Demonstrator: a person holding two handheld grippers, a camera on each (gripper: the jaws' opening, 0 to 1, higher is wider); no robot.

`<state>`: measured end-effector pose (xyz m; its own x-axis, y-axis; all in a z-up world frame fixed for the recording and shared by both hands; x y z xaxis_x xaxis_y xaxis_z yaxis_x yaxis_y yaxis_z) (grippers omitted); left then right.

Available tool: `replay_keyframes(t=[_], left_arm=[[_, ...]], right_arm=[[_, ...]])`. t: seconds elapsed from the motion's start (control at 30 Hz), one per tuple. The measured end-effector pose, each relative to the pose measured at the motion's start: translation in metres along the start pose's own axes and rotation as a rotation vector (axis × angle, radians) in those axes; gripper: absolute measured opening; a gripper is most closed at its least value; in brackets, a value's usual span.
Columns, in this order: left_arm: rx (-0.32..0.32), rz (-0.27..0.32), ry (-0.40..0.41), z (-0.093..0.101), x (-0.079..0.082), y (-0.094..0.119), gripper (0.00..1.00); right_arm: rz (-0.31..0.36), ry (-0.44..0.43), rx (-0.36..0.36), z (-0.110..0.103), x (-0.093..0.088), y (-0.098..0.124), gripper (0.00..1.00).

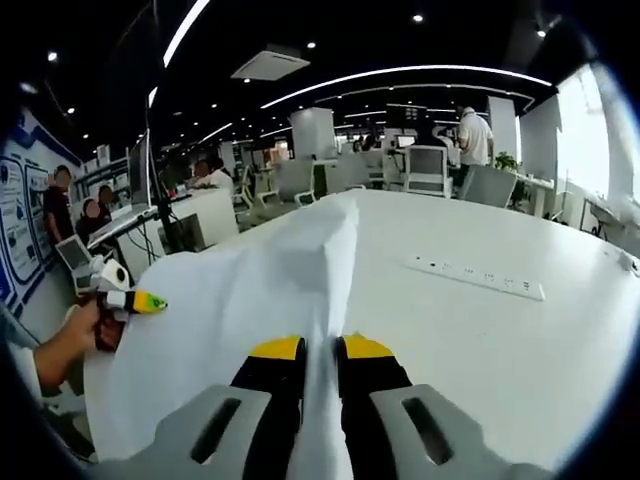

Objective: Organize the stack of printing papers by aligning and flattening the scattered papers on the table

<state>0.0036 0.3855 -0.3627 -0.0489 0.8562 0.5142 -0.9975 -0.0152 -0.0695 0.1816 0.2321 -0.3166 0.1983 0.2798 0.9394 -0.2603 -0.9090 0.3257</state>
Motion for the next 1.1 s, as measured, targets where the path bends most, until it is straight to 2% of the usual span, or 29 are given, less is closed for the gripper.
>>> replay_keyframes(t=[0.1, 0.27, 0.37, 0.4, 0.47, 0.83, 1.1], left_arm=[[0.000, 0.004, 0.000, 0.000, 0.001, 0.000, 0.06], [0.005, 0.013, 0.013, -0.001, 0.001, 0.001, 0.06], [0.011, 0.019, 0.016, -0.003, 0.003, 0.001, 0.06], [0.011, 0.020, 0.017, -0.003, 0.003, 0.001, 0.06], [0.014, 0.025, 0.016, -0.003, 0.004, 0.000, 0.06], [0.022, 0.038, 0.000, -0.006, 0.008, -0.001, 0.06], [0.018, 0.038, 0.008, -0.007, 0.010, -0.001, 0.09]], right_arm=[[0.027, 0.007, 0.020, -0.004, 0.004, -0.006, 0.09], [0.050, 0.003, 0.006, 0.002, 0.000, -0.009, 0.09], [0.032, 0.007, -0.018, 0.006, -0.003, -0.005, 0.09], [0.053, 0.033, -0.024, 0.006, 0.002, -0.004, 0.09], [0.067, 0.016, -0.018, 0.006, 0.004, -0.002, 0.09], [0.016, -0.017, 0.001, -0.001, -0.016, -0.017, 0.09], [0.028, -0.033, 0.002, -0.006, -0.015, -0.018, 0.09]])
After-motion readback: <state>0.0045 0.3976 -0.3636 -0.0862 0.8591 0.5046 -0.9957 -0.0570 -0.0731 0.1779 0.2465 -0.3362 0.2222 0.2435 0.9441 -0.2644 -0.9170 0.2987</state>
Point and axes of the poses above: the point that each gripper's makers call its tool centre point, and the gripper's own axes: y roughly backward along the fingers, z roughly to its right, x roughly out of its top, the point moved 1 cm from there along y, roughly backward along the fingers, and after that the axes turned 5 degrees about z, right-handed, at the moved point
